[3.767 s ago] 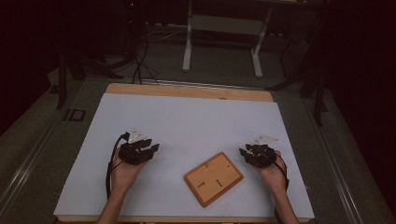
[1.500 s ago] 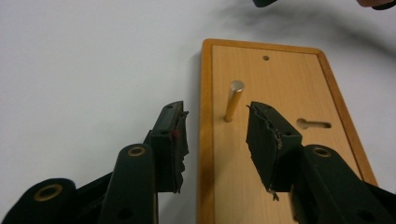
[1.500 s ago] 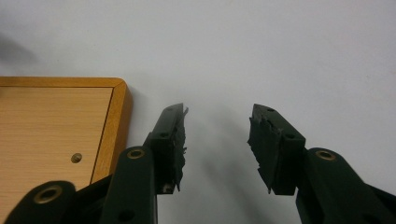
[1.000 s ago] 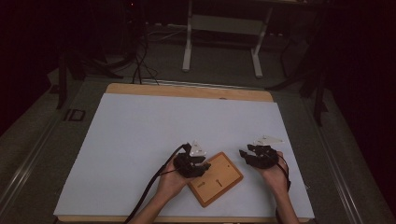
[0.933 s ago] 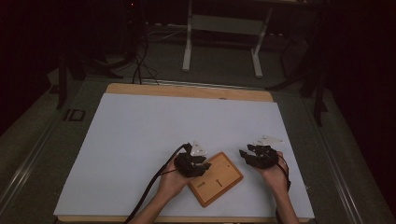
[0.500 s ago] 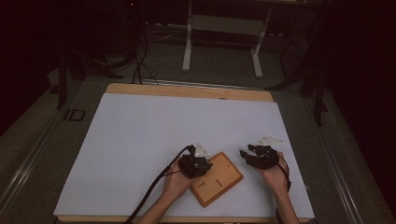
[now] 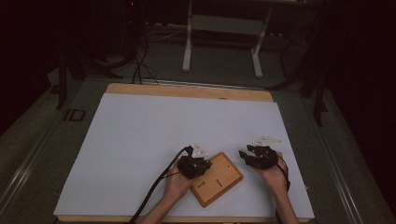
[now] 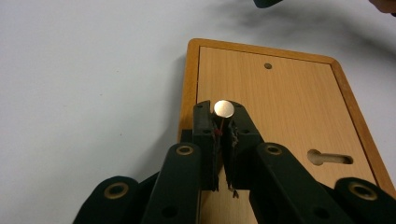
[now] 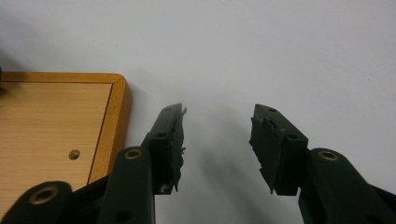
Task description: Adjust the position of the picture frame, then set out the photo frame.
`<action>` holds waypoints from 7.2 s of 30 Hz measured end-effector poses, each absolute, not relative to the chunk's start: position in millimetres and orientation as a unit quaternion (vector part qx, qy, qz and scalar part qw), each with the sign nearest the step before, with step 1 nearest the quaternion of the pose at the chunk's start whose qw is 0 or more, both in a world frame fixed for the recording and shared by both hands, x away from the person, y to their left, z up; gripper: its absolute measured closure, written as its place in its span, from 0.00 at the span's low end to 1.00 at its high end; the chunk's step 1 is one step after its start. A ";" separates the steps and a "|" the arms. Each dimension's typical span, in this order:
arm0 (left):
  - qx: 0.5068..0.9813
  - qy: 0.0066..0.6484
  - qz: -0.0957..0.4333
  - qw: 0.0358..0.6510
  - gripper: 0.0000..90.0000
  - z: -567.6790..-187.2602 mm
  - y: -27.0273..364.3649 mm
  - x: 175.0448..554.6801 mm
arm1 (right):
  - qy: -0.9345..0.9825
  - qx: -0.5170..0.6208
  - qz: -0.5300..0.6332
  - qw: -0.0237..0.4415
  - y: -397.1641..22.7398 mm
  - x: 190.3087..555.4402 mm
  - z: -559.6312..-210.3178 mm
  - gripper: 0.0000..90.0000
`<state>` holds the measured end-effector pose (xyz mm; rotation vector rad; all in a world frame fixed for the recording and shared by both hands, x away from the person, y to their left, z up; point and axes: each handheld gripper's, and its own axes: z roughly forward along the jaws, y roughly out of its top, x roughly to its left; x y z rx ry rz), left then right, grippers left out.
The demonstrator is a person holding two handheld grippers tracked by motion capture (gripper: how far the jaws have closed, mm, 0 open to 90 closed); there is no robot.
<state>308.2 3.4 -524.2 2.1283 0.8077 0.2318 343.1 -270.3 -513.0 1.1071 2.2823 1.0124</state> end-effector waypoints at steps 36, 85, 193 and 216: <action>0.850 0.292 0.091 0.428 0.94 -498.4 16.1 328.3 | 0.847 0.334 0.392 0.129 -254.2 336.2 -512.6 0.99; 0.843 0.330 0.075 0.418 0.93 -521.8 42.1 370.8 | 0.869 0.302 0.381 0.088 -214.8 330.2 -524.9 0.97; 0.821 0.365 0.152 0.411 0.62 -526.4 120.0 306.0 | 0.854 0.258 0.444 0.080 -138.3 374.0 -519.1 0.83; 0.825 0.360 0.150 0.408 0.62 -526.9 117.1 305.2 | 0.841 0.271 0.467 0.033 -135.3 386.1 -527.9 0.92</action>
